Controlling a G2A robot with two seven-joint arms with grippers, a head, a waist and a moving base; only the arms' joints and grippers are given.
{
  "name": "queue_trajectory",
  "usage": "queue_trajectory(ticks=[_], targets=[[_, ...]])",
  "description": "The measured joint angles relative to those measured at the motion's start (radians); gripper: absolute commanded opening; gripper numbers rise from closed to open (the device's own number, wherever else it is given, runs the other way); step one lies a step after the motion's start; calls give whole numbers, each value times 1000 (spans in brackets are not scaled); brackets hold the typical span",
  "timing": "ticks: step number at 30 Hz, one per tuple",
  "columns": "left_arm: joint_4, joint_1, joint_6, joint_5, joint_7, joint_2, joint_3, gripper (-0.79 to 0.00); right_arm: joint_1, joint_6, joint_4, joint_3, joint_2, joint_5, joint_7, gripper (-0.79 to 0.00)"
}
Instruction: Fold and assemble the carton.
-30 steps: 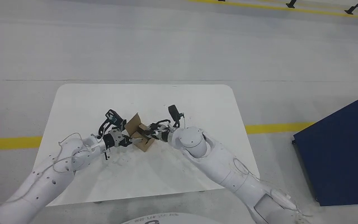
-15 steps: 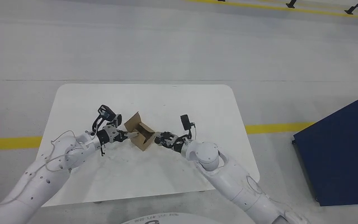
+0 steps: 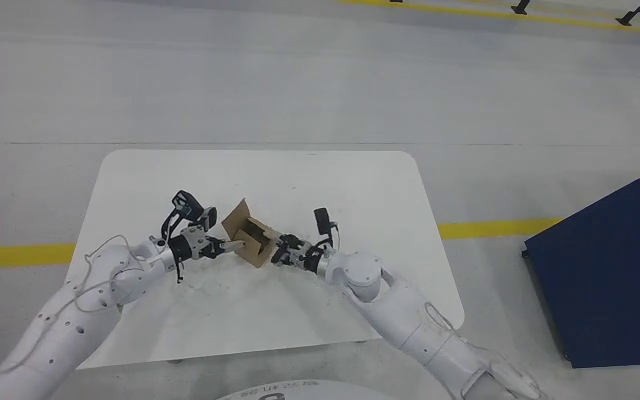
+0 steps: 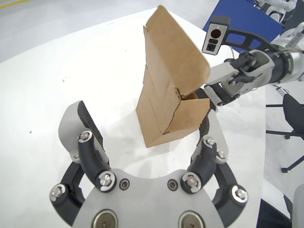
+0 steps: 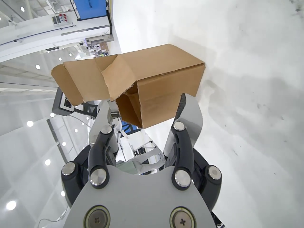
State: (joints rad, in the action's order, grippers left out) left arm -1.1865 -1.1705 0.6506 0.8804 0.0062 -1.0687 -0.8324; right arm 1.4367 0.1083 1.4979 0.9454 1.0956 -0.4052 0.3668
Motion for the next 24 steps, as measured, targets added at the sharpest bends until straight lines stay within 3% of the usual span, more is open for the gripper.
queue_trajectory(ticks=[5, 11, 18, 21, 24], targets=[[-8, -21, 24, 11, 9, 10, -34, 0, -21, -37, -36, -7, 9, -8, 24, -55], [-37, -52, 43, 26, 11, 18, -61, 0, -59, 32, -32, -30, 21, 15, 19, -326], [-69, -78, 81, 56, 9, 24, -74, 0, -102, 65, -57, -54, 37, 23, 26, -363], [-80, -88, 109, 68, 6, 27, -78, 0, -106, 55, -62, -51, 40, 25, 27, -268], [-88, -100, 135, 70, 5, 31, -89, 0, -106, 47, -62, -38, 40, 25, 30, -252]])
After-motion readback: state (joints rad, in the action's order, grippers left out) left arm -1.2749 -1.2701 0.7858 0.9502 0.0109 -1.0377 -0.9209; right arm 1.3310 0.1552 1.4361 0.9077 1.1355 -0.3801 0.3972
